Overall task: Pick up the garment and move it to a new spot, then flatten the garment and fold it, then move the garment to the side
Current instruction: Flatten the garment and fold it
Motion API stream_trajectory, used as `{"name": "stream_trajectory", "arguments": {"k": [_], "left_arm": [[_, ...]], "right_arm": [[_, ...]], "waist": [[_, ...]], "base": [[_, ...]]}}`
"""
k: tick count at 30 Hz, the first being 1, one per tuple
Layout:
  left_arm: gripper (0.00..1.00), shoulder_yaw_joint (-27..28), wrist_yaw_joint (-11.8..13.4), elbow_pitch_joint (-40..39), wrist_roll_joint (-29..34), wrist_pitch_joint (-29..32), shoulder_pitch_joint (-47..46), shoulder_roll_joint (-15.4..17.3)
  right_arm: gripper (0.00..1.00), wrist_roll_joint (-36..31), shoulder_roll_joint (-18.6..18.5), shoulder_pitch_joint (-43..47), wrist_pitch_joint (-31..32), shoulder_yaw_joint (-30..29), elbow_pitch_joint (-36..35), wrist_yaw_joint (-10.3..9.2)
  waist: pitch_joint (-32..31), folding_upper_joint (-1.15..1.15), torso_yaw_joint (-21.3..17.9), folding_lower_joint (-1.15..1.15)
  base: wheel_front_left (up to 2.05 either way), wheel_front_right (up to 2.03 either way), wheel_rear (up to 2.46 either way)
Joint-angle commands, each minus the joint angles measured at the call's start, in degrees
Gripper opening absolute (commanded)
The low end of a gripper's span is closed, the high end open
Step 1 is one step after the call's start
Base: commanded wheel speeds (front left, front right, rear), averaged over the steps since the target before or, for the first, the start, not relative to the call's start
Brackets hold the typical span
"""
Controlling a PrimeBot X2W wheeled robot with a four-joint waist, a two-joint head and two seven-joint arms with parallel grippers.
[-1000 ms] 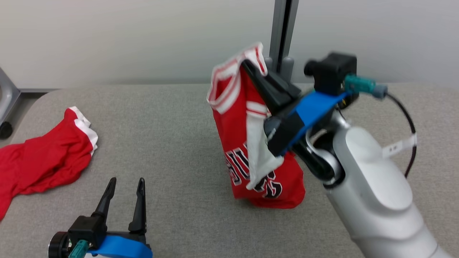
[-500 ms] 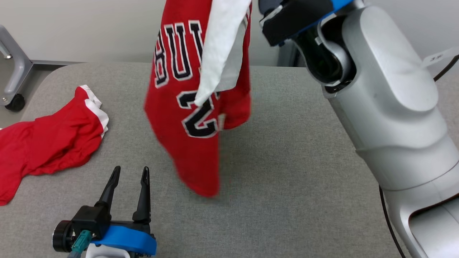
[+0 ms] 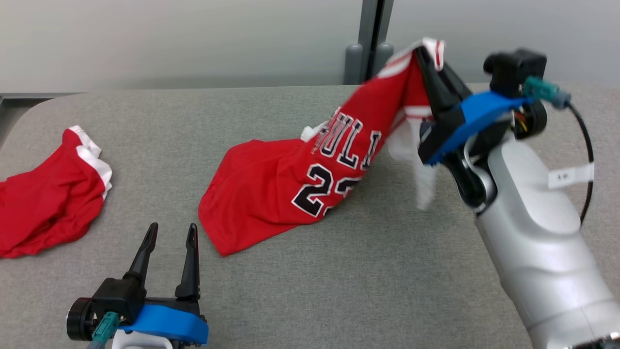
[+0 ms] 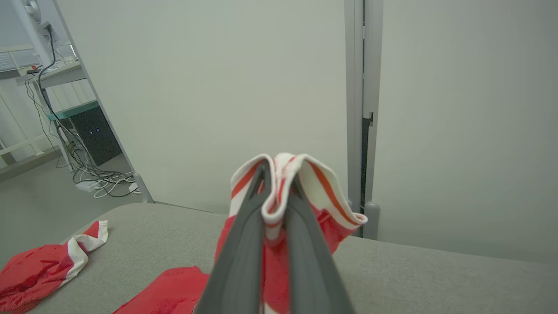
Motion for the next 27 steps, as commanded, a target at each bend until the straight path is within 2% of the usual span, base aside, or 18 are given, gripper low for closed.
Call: {"name": "stream_trajectory", "arguments": {"k": [1,4,7,16,19,22,24,27], "left_arm": [[1.00,0.17,-0.05,0.01,0.26,-0.14,0.00,0.10],[1.00,0.30,-0.19,0.21,0.06,-0.15,0.48,0.14],[1.00,0.50,-0.16,0.32,-0.03,-0.15,0.91,0.14],[1.00,0.86,-0.10,-0.07,-0.05,-0.15,1.71,0.47],[1.00,0.59,-0.24,-0.12,0.20,-0.15,1.19,0.50],[1.00,0.26,-0.53,-0.26,0.40,-0.15,0.56,0.40],[1.00,-0.02,-0.72,-0.28,0.46,-0.15,0.30,0.38],[1.00,-0.59,-0.97,0.04,0.50,-0.15,-0.33,0.31]], "right_arm": [[0.00,-0.73,-0.90,2.47,0.42,-0.52,-1.22,0.03],[0.00,-1.66,-2.03,8.34,2.08,-2.44,-5.33,0.03],[0.00,-1.52,-2.09,14.82,4.31,-5.18,-12.52,0.03],[0.00,-4.14,-0.02,32.71,17.61,-9.71,-45.88,0.03],[0.00,-5.87,0.28,35.93,22.01,-10.57,-53.13,0.02],[0.00,-7.30,0.46,38.10,24.80,-13.15,-54.48,0.02],[0.00,-7.93,0.19,38.90,25.54,-15.11,-52.23,0.02],[0.00,-10.54,-2.28,39.19,24.89,-18.33,-46.48,0.02]], "waist": [[-0.18,0.00,-0.42,0.00],[-0.52,0.00,-1.31,0.00],[-1.00,0.00,-2.09,0.00],[-1.47,0.00,-3.58,0.00],[-1.31,0.00,-3.52,0.00],[-0.86,0.00,-3.05,0.00],[-0.46,0.00,-2.64,0.00],[0.25,0.00,-1.52,0.00]], "base": [[0.00,0.00,0.00],[0.00,0.00,0.00],[0.00,0.00,0.00],[0.00,0.00,0.00],[0.00,0.00,0.00],[0.00,0.00,0.00],[0.00,0.00,0.00],[0.00,0.00,0.00]]}}
